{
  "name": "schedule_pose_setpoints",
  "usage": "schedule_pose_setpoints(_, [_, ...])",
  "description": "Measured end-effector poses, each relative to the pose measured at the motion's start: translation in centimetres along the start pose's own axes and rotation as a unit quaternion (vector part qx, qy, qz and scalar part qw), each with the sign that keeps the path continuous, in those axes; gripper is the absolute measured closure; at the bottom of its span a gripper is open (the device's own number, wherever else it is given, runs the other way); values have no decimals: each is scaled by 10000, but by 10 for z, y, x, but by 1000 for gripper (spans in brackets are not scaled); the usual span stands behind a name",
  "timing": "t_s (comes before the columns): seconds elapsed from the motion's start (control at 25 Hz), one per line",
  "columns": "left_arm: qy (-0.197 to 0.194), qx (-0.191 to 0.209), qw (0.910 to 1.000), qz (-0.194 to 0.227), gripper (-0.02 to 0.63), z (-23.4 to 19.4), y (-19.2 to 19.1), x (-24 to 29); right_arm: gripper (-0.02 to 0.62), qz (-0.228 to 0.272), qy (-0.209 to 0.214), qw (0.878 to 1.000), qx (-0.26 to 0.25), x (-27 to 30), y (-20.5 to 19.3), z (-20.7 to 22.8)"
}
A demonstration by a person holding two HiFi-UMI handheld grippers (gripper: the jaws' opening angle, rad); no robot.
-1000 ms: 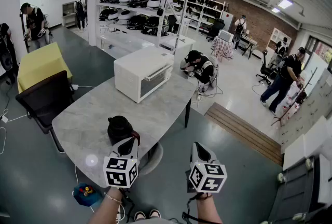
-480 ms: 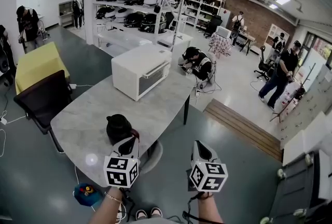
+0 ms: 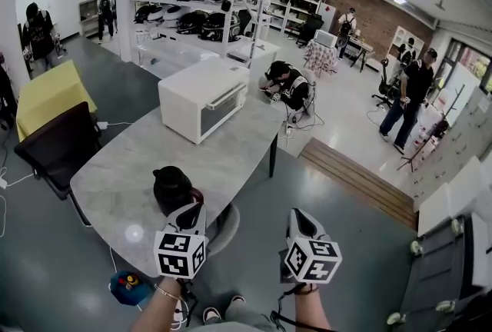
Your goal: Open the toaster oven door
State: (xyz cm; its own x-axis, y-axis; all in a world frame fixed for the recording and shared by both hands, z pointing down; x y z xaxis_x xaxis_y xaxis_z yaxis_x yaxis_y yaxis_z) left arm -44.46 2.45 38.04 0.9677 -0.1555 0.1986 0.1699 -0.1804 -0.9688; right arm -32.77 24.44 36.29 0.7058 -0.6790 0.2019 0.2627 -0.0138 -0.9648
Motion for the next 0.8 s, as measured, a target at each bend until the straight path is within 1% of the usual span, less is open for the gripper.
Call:
schedule_pose_setpoints(0.2, [-84, 29, 9999, -52, 601, 10, 6, 26, 591, -5, -99, 9999, 29, 12, 7, 22])
schedule_pose_setpoints(0.36, [-113, 67, 9999, -33, 601, 10, 9, 59, 591, 20, -97, 9999, 22, 39, 11, 39])
schedule_pose_setpoints(0.56, [4, 10, 10000, -24, 601, 2, 17, 110, 591, -23, 64, 9999, -98, 88, 24, 57])
schedule_pose_setpoints(0.8, [228, -86, 9997, -53, 601, 7, 25, 169, 591, -118, 282, 9992, -253, 145, 44, 97])
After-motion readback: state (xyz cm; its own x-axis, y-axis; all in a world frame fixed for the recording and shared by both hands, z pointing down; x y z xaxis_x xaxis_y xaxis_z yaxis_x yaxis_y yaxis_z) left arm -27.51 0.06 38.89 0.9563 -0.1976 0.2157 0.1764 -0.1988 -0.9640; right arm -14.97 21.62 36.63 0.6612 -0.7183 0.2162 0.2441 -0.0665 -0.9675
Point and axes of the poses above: the fingertips, and each gripper's own axes: x forward along the fingers, z to its right, y out of its top, the point moved 4 cm from there along -x, backward along the fingers, and after that the axes turned 7 degrees about z, right-handed, at the moved point
